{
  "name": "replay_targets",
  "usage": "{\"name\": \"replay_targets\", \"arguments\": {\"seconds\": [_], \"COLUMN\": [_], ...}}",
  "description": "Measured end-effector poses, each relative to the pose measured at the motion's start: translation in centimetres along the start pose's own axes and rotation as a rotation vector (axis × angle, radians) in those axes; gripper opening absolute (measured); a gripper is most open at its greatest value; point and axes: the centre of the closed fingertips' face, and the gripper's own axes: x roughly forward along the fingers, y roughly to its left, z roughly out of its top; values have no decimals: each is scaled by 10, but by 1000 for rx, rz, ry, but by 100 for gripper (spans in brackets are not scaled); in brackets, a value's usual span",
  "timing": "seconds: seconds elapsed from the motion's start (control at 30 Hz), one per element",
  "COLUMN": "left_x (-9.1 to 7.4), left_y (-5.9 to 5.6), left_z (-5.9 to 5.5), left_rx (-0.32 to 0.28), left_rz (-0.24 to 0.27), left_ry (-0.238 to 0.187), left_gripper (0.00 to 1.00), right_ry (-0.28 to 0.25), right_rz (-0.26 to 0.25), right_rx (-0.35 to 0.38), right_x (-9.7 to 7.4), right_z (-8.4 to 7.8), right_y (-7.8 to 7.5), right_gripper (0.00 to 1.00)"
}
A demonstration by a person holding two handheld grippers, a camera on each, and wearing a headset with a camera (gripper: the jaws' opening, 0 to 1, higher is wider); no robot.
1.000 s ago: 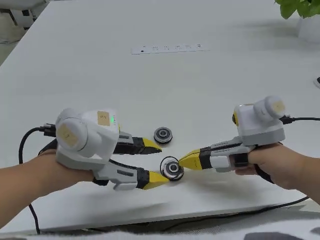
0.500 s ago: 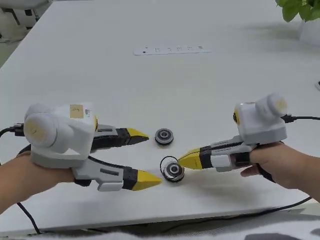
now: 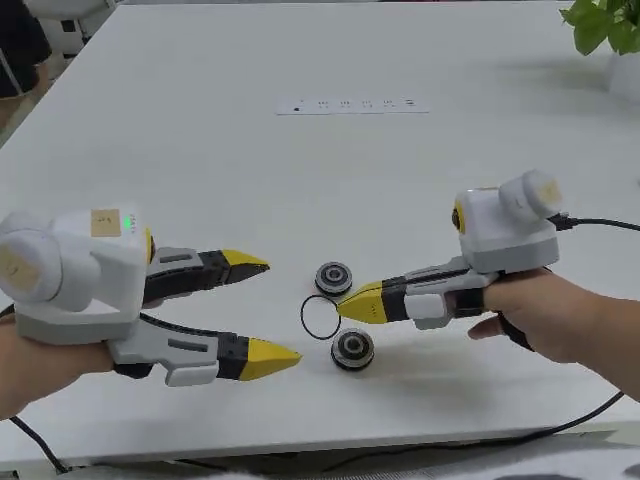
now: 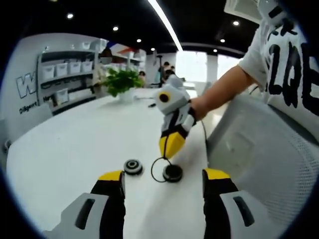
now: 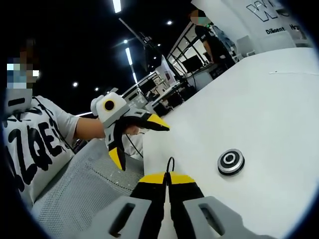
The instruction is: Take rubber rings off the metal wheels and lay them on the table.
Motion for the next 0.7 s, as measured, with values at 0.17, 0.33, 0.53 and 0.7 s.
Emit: {"name": "replay_targets", "arguments": {"seconds": [0.17,0.33,0.53,0.7], "left_x": [-14,-22,-29,-33], "left_y": [10,14,18,20], "left_z": [-4,-10,-16,-16], "left_rx": [-30,-41,-55,-58], "left_rz": [46,68,89,102], "left_ry": [-11,-6,1,-3], "left_gripper": [64,64,65,65], "right_ry": [28,46,80,106], "right_rz": [11,29,48,42], "right_rx": [-14,-17,-29,-26], "right_x": [13,26,40,49], "right_z": [0,0,-4,-10], "right_y": [-1,1,3,-3], "right_gripper": [0,0,0,0]}}
